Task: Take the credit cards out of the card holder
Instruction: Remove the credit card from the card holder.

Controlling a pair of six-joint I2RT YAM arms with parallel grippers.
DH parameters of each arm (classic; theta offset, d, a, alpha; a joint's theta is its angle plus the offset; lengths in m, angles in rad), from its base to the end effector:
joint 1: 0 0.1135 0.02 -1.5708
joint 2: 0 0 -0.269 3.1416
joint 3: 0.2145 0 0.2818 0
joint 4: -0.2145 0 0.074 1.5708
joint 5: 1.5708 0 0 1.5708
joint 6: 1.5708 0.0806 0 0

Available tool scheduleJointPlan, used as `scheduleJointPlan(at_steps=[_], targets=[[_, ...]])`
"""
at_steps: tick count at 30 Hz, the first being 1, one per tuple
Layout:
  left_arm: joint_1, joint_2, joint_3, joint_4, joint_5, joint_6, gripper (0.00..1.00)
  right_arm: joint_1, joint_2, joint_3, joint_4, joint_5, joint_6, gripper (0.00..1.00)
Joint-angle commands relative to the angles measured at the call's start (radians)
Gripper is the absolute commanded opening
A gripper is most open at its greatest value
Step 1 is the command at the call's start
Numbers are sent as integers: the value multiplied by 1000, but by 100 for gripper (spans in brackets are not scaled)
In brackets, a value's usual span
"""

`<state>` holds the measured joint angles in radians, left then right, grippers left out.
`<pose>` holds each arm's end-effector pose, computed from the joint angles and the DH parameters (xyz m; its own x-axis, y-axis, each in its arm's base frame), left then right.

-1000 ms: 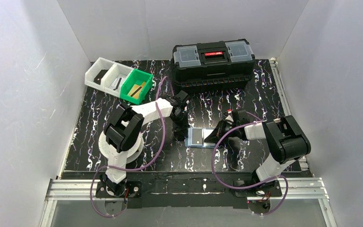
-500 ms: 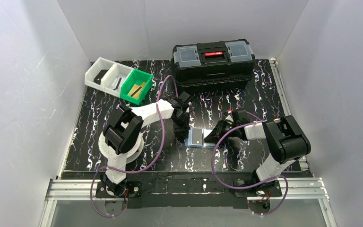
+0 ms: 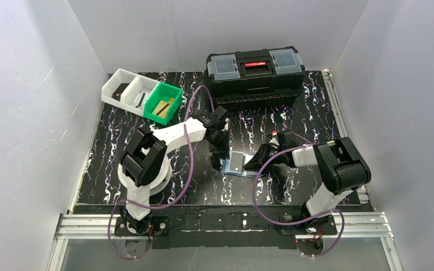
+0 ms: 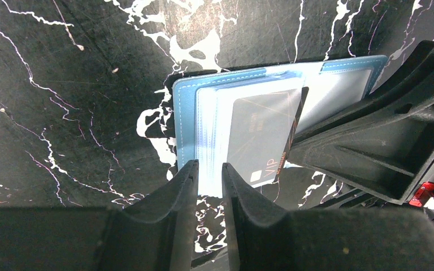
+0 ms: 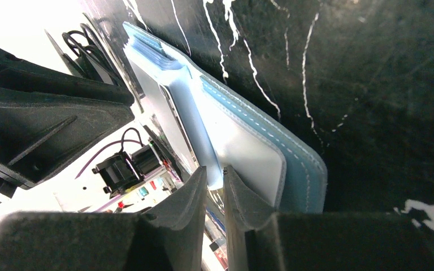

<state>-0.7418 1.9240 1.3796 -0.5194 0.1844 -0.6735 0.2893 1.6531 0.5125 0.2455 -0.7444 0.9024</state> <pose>0.3248 -0.3177 0.1406 -0.9590 0.0471 -0.2796 0.1685 0.8879 -0.4281 0.2670 0.1364 0.0524 -0.9469 0.3204 0.0273 0.2052 0.5366 0.8185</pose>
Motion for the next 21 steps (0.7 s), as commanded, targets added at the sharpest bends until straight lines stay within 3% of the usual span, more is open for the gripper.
scheduleJointPlan(at_steps=[1,16,21], targets=[[-8,-41,39,-14,17,9,19,-2,13,9,4,5,-11,25],[-31,91,58,-12,24,-14,1,-2,7,7,2,13,-8,26],[-31,112,43,-20,20,-45,0,-6,-30,-18,37,12,8,30]])
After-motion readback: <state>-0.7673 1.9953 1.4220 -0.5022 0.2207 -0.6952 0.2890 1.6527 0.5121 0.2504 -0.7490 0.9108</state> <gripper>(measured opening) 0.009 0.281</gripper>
